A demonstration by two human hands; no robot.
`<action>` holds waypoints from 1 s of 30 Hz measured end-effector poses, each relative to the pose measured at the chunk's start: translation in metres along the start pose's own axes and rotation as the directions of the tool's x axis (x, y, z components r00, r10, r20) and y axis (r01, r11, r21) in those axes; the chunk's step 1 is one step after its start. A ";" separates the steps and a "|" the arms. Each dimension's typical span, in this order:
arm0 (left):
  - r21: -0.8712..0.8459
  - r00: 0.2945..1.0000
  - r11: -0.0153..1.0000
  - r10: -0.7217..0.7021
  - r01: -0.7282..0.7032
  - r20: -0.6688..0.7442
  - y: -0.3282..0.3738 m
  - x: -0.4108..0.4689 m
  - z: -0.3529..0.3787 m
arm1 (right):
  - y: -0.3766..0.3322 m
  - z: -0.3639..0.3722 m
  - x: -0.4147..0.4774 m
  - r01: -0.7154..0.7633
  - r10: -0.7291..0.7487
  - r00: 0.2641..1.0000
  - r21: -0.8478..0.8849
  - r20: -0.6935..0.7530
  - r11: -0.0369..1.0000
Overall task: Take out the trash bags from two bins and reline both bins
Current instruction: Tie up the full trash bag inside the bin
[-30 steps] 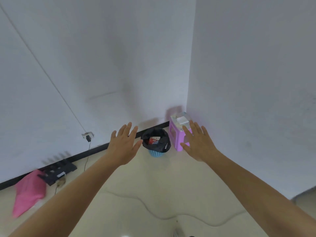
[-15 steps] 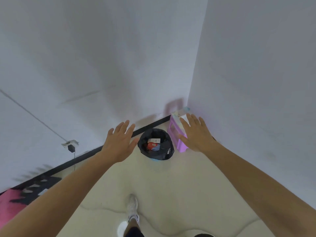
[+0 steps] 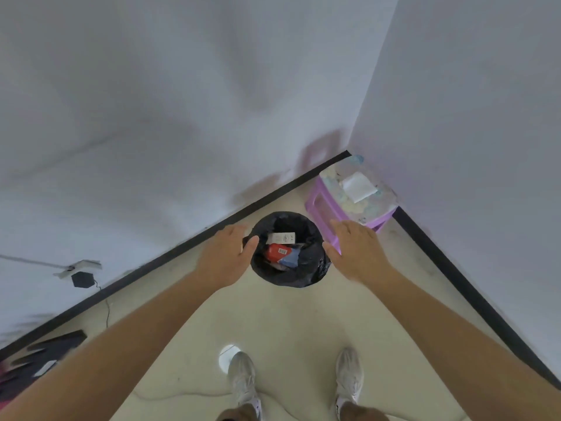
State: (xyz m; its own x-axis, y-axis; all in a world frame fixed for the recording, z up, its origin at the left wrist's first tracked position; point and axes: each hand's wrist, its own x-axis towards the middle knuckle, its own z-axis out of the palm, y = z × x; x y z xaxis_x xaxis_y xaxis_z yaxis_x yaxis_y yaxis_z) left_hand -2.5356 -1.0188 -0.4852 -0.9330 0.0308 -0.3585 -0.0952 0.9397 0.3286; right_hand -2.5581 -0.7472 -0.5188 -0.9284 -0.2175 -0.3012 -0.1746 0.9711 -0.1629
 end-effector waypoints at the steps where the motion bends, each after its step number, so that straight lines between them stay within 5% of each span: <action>1: -0.023 1.000 0.999 -0.026 0.027 0.010 -0.009 0.023 0.033 | 0.007 0.032 0.021 -0.011 0.011 1.000 0.035 0.011 0.999; 7: -0.135 0.975 0.966 -0.218 0.222 0.044 -0.064 0.137 0.222 | 0.047 0.213 0.108 -0.244 0.215 0.968 0.295 0.127 0.924; 12: -0.378 0.900 0.872 -0.398 0.311 -0.177 -0.117 0.201 0.335 | 0.065 0.341 0.149 -0.534 0.475 0.828 0.673 0.296 0.511; 14: -0.668 0.823 0.646 -0.562 0.369 -0.088 -0.140 0.231 0.357 | 0.075 0.378 0.167 -0.578 0.497 0.775 0.757 0.391 0.305; 16: -0.862 0.746 0.237 -0.630 0.448 0.214 -0.171 0.261 0.373 | 0.086 0.403 0.186 -0.583 0.404 0.769 0.802 0.495 0.127; 18: -0.875 0.754 -0.071 -0.478 0.478 0.451 -0.202 0.281 0.386 | 0.099 0.420 0.203 -0.561 0.251 0.806 0.827 0.536 0.036; 19: -0.875 0.784 -0.110 -0.401 0.472 0.473 -0.211 0.288 0.391 | 0.103 0.425 0.212 -0.533 0.192 0.833 0.846 0.519 0.028; 21: -0.900 0.861 -0.062 -0.269 0.432 0.432 -0.218 0.302 0.399 | 0.113 0.435 0.230 -0.472 0.117 0.878 0.880 0.464 0.048; 26: -0.937 0.973 0.262 -0.072 0.230 0.219 -0.215 0.332 0.392 | 0.126 0.429 0.266 -0.311 0.100 0.950 0.926 0.296 0.215; 30: -0.763 0.936 0.637 -0.324 0.107 -0.139 -0.221 0.335 0.380 | 0.118 0.407 0.279 -0.166 0.231 0.970 0.887 0.070 0.430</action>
State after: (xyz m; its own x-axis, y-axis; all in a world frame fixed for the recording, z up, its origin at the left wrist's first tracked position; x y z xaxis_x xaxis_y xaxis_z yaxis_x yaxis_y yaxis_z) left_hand -2.6952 -1.0865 -1.0101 -0.8906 -0.3231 -0.3202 -0.4254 0.3419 0.8380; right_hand -2.7037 -0.7339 -1.0046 -0.9185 0.0067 -0.3954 0.3701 0.3665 -0.8536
